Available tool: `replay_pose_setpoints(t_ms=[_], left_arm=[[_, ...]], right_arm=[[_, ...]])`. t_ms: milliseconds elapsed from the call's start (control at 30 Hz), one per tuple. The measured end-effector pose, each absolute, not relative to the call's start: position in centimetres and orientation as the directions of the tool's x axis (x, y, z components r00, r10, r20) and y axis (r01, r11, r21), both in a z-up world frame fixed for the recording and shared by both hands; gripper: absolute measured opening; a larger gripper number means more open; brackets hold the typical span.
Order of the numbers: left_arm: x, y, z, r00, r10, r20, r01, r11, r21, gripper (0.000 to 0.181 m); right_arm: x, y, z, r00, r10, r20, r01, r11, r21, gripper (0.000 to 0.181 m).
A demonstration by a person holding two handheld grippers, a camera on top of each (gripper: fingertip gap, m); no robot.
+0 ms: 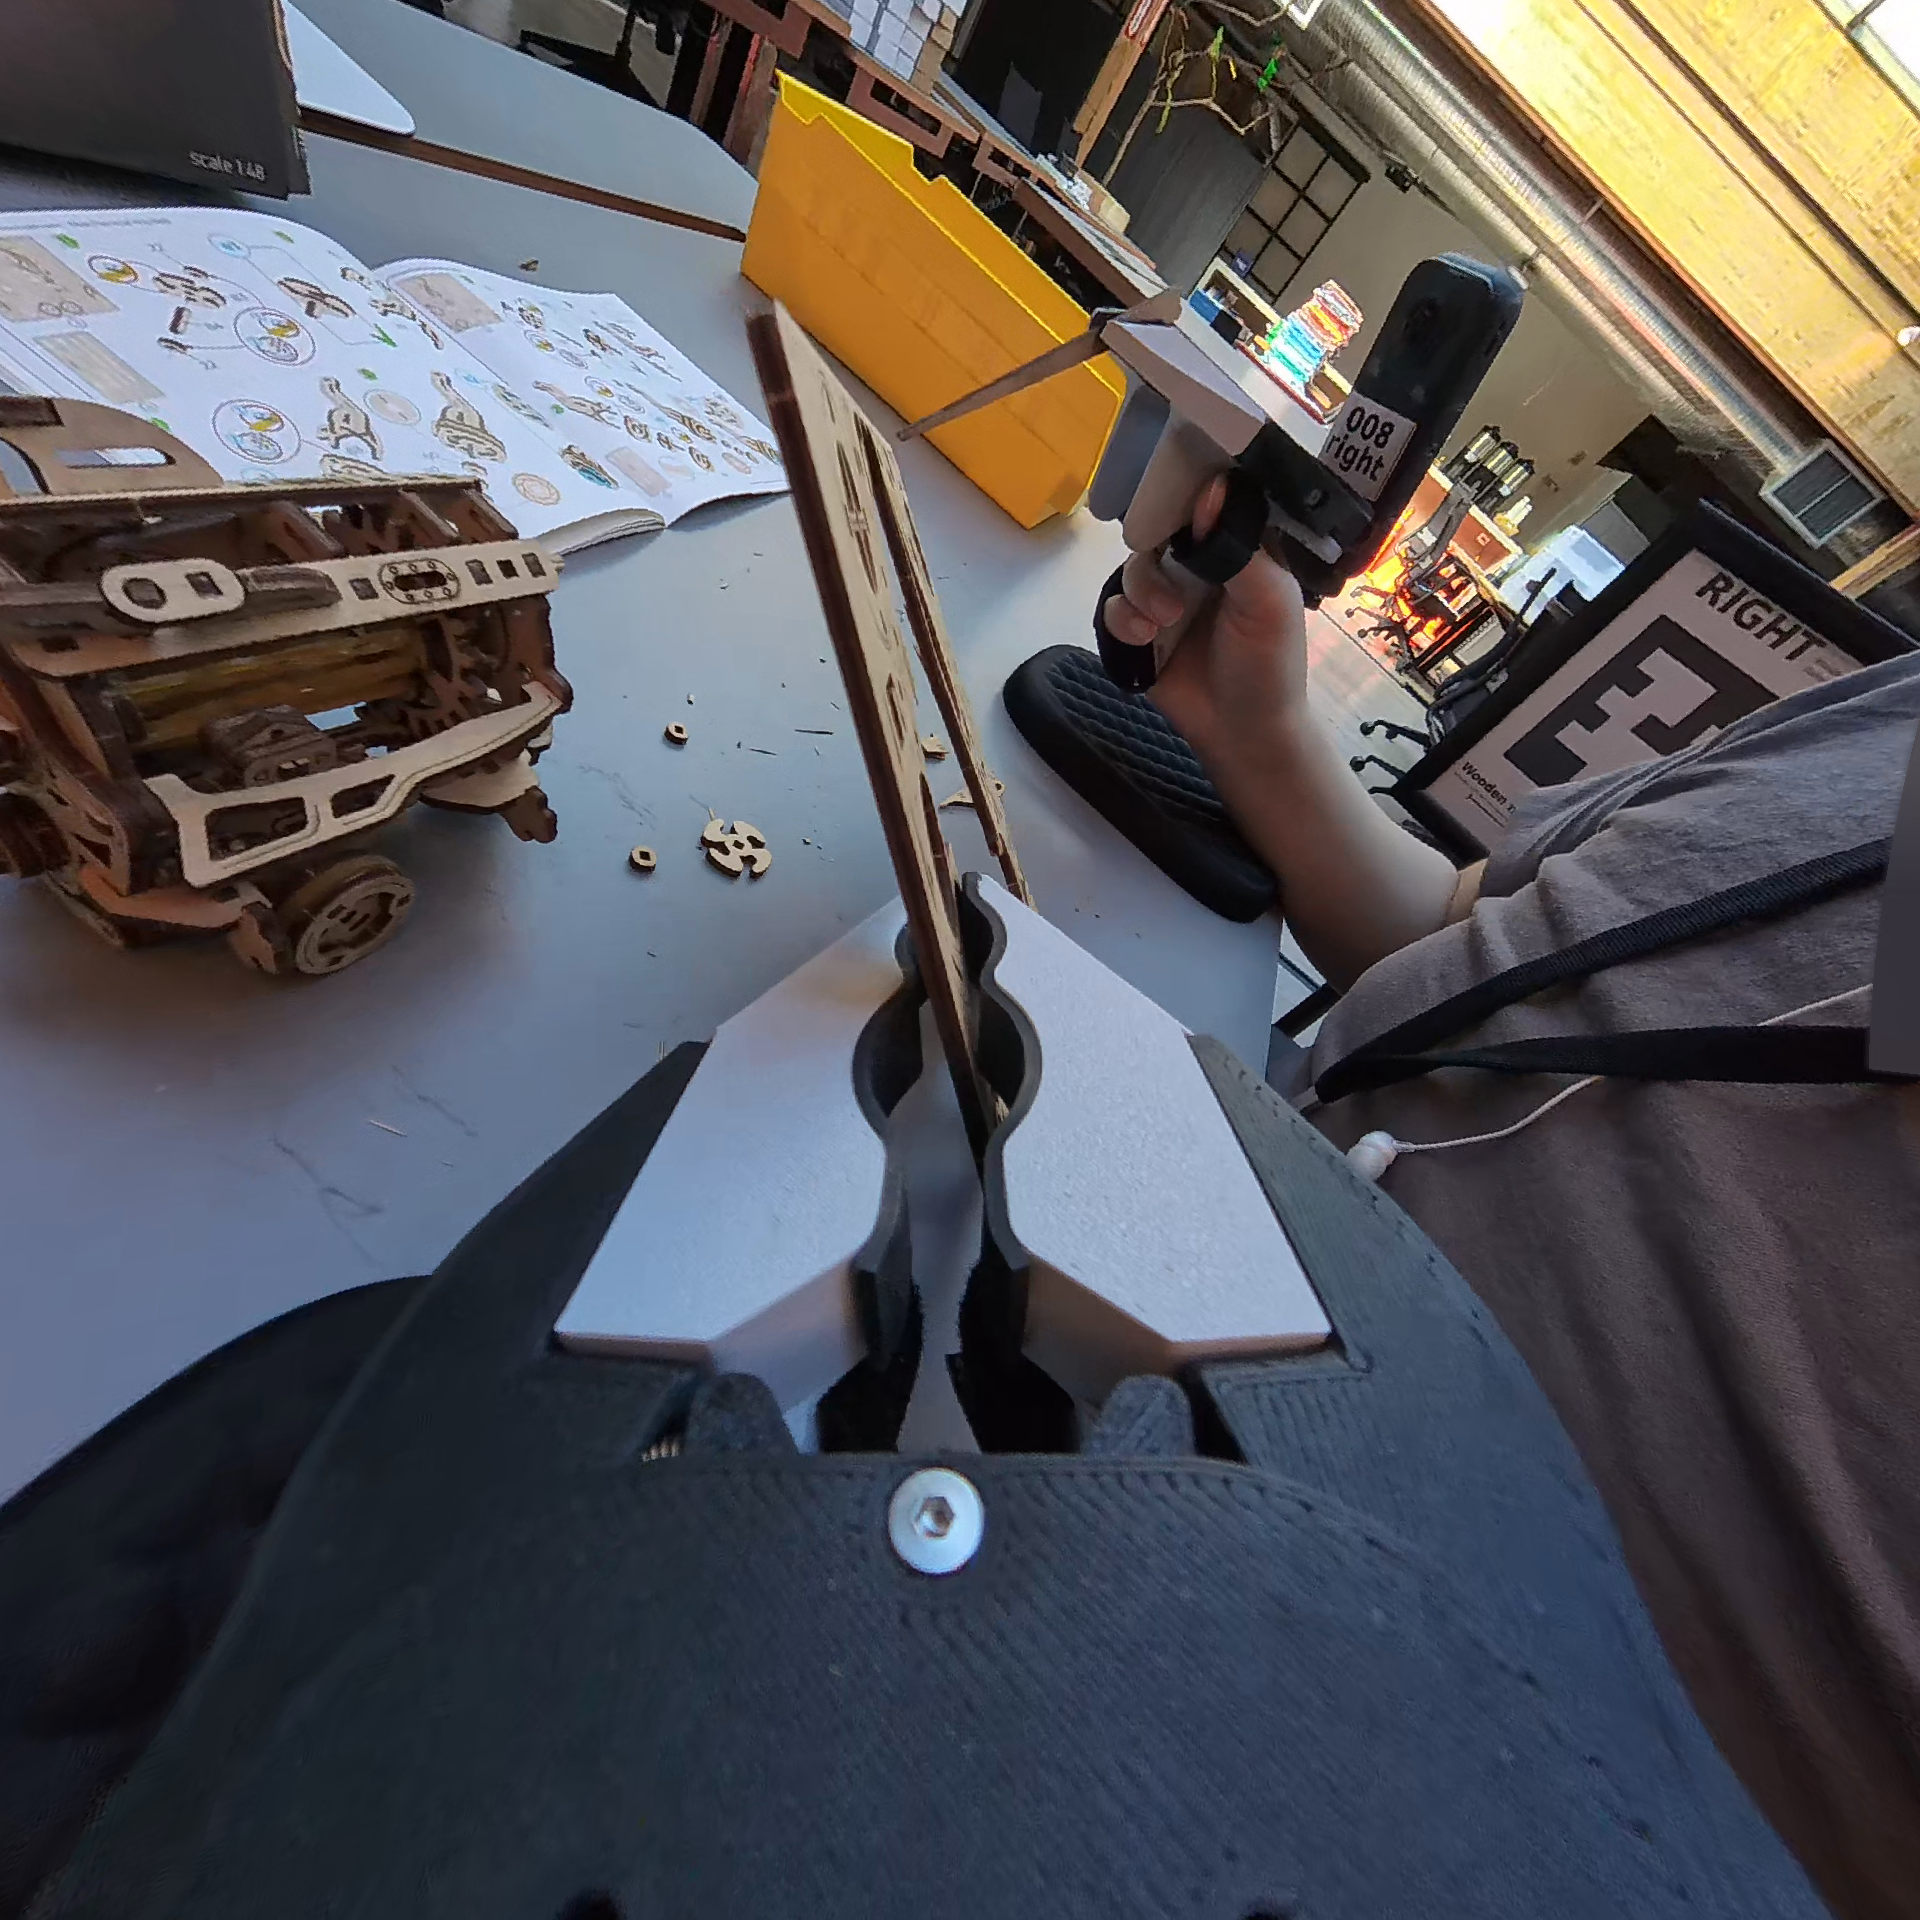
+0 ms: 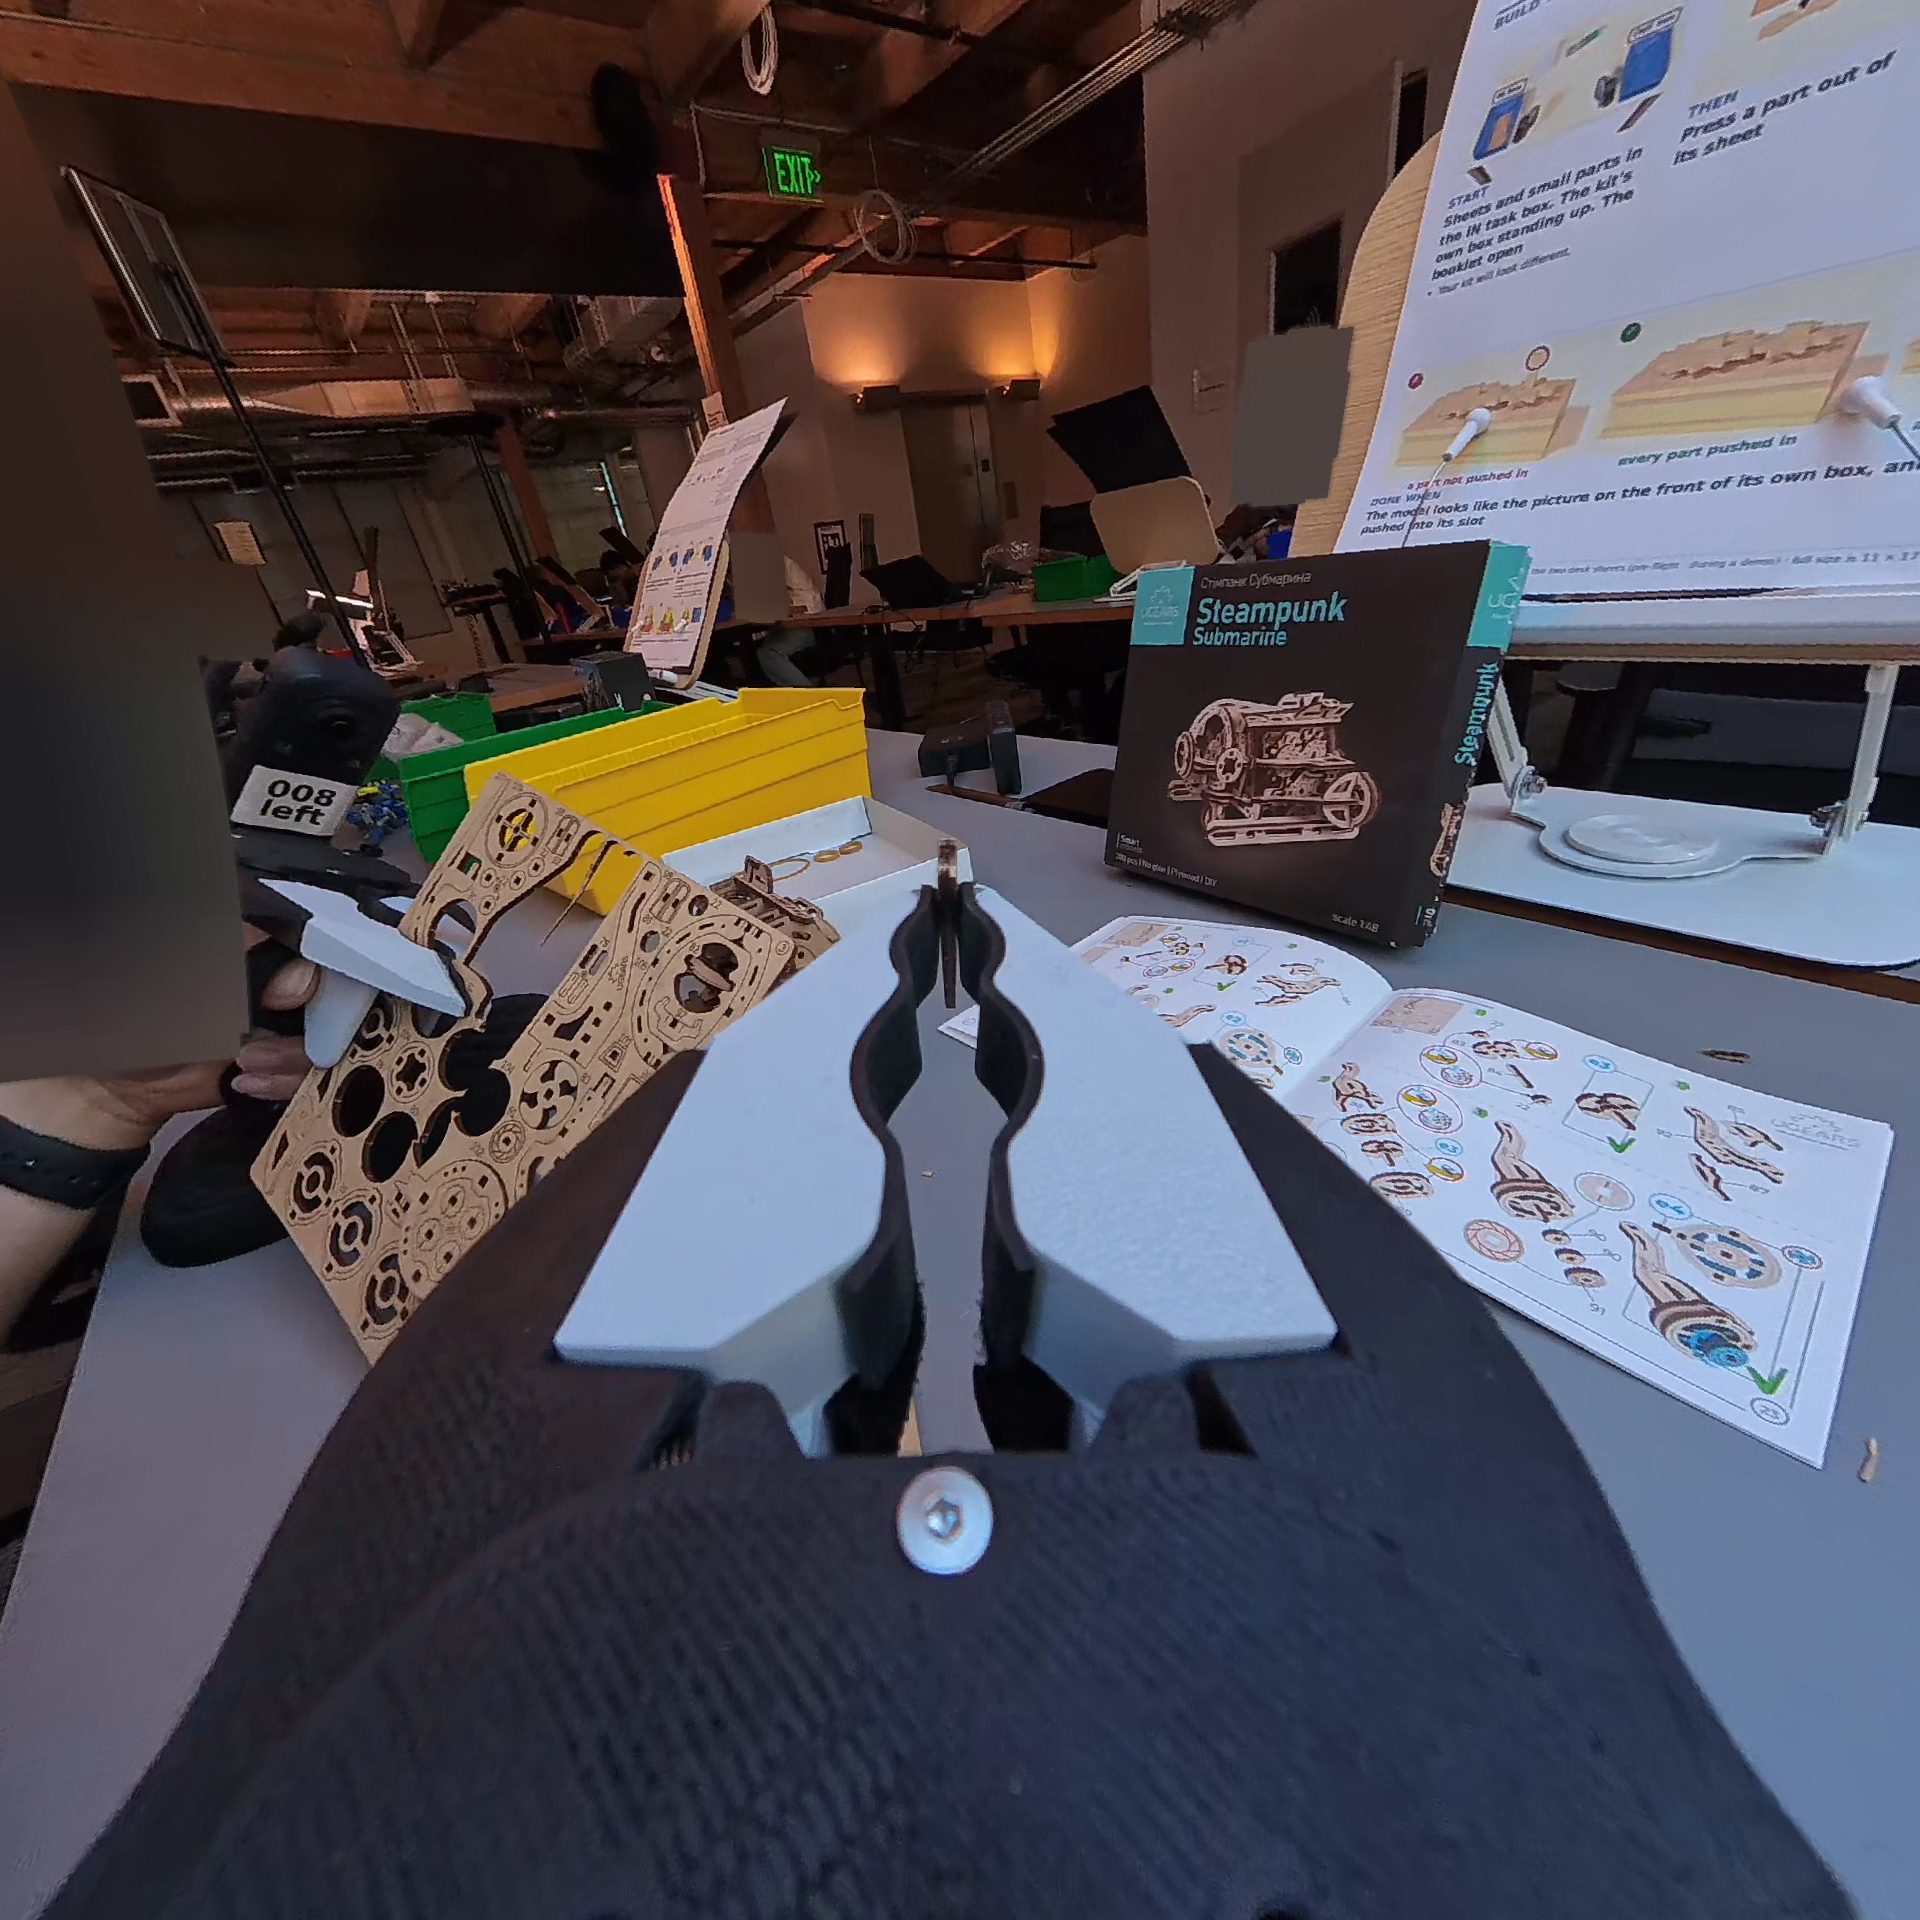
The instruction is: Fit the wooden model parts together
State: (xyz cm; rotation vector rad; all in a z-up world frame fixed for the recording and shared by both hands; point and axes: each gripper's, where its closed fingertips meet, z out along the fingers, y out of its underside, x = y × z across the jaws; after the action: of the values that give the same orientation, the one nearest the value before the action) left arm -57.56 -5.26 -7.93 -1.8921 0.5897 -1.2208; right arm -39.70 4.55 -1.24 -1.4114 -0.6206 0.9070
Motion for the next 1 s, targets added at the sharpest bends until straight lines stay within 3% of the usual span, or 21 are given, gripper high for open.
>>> replay_pose_setpoints(t_ms=[1000], left_arm=[[-57.7,-5.6,-8.0,0.474,-0.695,0.541,0.075,-0.580,-0.811,0.002]], right_arm=[[-41.1,1.3,-0.5,0.487,0.873,-0.033,-0.126,0.032,-0.992,0.001]])
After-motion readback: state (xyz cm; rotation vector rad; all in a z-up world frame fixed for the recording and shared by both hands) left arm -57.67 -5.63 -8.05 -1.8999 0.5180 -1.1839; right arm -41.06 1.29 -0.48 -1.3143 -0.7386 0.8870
